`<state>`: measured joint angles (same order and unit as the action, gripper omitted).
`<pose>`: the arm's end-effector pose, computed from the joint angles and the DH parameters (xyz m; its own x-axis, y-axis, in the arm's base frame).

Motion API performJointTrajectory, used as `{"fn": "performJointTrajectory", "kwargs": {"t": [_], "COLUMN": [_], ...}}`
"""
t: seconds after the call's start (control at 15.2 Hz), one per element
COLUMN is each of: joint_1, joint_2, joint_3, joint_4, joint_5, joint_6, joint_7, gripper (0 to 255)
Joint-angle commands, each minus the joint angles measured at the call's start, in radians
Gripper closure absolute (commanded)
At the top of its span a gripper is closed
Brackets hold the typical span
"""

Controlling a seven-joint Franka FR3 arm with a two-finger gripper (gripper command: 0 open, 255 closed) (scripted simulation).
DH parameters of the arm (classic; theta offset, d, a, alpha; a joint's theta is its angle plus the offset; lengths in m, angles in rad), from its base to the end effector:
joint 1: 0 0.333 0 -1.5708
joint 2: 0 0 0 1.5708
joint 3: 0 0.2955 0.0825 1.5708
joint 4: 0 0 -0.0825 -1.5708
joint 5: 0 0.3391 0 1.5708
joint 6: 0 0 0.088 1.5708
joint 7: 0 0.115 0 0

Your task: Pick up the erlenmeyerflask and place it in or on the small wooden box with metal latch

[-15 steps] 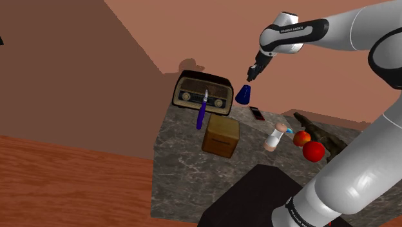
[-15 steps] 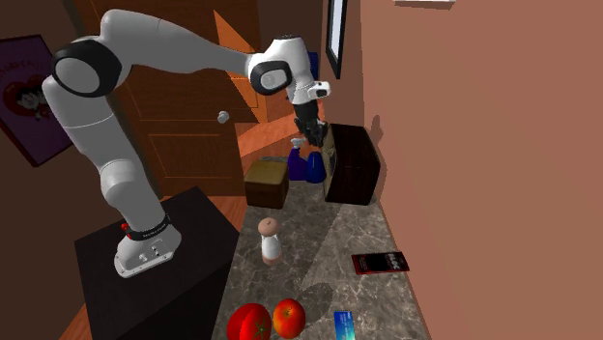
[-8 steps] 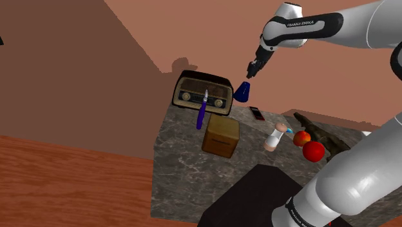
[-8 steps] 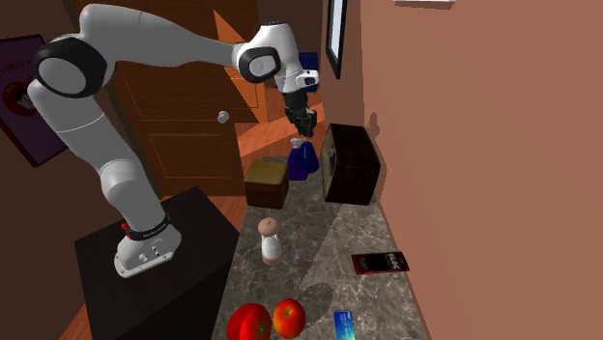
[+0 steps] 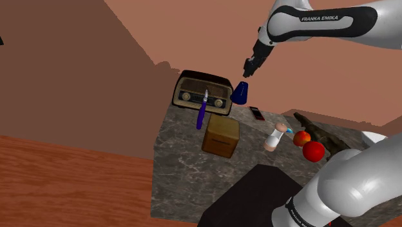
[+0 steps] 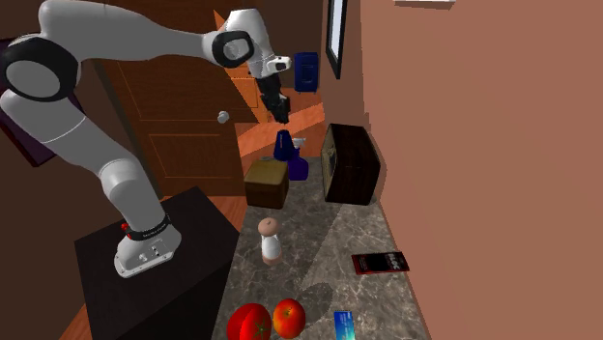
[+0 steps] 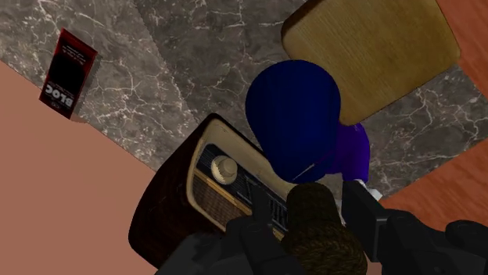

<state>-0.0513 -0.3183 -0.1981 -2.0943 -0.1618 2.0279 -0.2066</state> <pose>0.4314 -0.1305 0.5588 0.9758 0.0283 0.2170 -0.0033 -0.9896 0.1440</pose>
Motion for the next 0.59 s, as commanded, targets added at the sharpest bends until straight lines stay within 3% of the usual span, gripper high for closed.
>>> {"fn": "performJointTrajectory", "kwargs": {"t": [0.0, 0.33, 0.53], "joint_1": [0.012, 0.043, 0.044], "joint_2": [-0.044, -0.127, -0.135], "joint_3": [0.035, 0.123, 0.128], "joint_4": [-0.017, -0.044, -0.074], "joint_5": [-0.007, -0.006, -0.007], "joint_6": [-0.032, -0.104, -0.083], "joint_7": [0.047, 0.155, 0.165], "gripper": [255, 255, 255]}}
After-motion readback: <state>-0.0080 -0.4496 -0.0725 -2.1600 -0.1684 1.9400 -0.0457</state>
